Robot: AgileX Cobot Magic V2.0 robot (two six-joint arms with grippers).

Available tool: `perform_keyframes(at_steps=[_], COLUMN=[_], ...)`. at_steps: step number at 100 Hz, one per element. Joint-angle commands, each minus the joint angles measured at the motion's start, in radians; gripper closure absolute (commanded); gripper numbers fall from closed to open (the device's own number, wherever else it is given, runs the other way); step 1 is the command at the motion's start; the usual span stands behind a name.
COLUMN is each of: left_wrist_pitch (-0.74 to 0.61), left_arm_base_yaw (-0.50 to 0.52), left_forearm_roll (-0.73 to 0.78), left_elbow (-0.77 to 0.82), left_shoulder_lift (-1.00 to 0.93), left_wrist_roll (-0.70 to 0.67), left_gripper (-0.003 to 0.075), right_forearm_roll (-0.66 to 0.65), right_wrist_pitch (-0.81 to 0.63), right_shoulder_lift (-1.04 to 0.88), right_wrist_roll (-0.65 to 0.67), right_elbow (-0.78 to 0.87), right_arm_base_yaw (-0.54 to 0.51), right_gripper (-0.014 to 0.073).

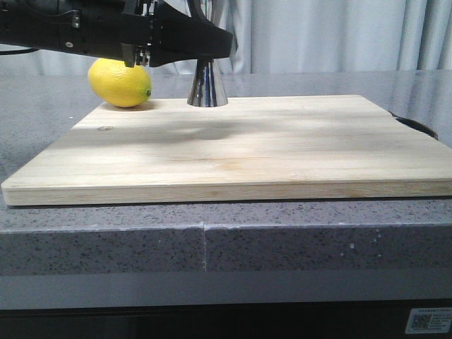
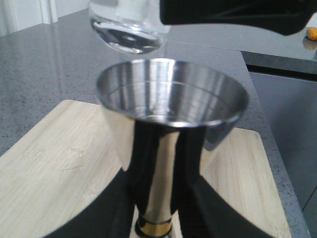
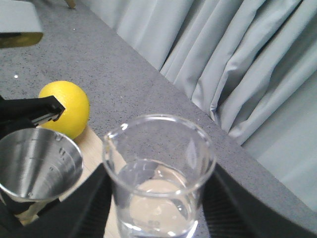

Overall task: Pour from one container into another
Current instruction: 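Tilt the beaker with the right gripper over the jigger's mouth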

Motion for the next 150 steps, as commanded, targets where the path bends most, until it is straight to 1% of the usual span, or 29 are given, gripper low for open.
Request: perform_keyframes(at_steps=[1, 28, 53, 69, 91, 113, 150], left_wrist_pitch=[0.113, 0.115, 0.113, 0.111, 0.111, 0.111, 0.111], left_arm_base_yaw=[-0.01, -0.012, -0.041, -0.041, -0.041, -0.041, -0.041], left_forearm_roll=[-0.066, -0.051, -0.051, -0.051, -0.051, -0.051, -0.051], left_elbow=[-0.028, -0.028, -0.028, -0.028, -0.028, -0.028, -0.028], left_shoulder_lift=[-0.052, -0.052, -0.052, -0.052, -0.052, -0.052, -0.052], left_wrist_roll=[-0.011, -0.013, -0.013, -0.013, -0.013, -0.013, -0.013], left_gripper=[0.0554, 0.0554, 0.0554, 0.0554, 0.0554, 0.0554, 0.0554], right_forearm_roll=[-0.026, -0.047, -0.071, -0.082, -0.132, -0.137, -0.185], right_wrist_pitch=[-0.069, -0.069, -0.069, -0.066, -0.053, -0.047, -0.039], right_shoulder_lift=[-0.039, -0.039, -0.039, -0.039, -0.039, -0.039, -0.039], right_wrist_roll=[-0.007, -0.007, -0.007, -0.007, -0.007, -0.007, -0.007], right_elbow=[-0.039, -0.039, -0.039, -0.039, -0.039, -0.039, -0.039], right_arm_base_yaw=[0.003, 0.003, 0.003, 0.005, 0.033, 0.033, 0.033], right_gripper=[0.0336, 0.0336, 0.0336, 0.0336, 0.0336, 0.0336, 0.0336])
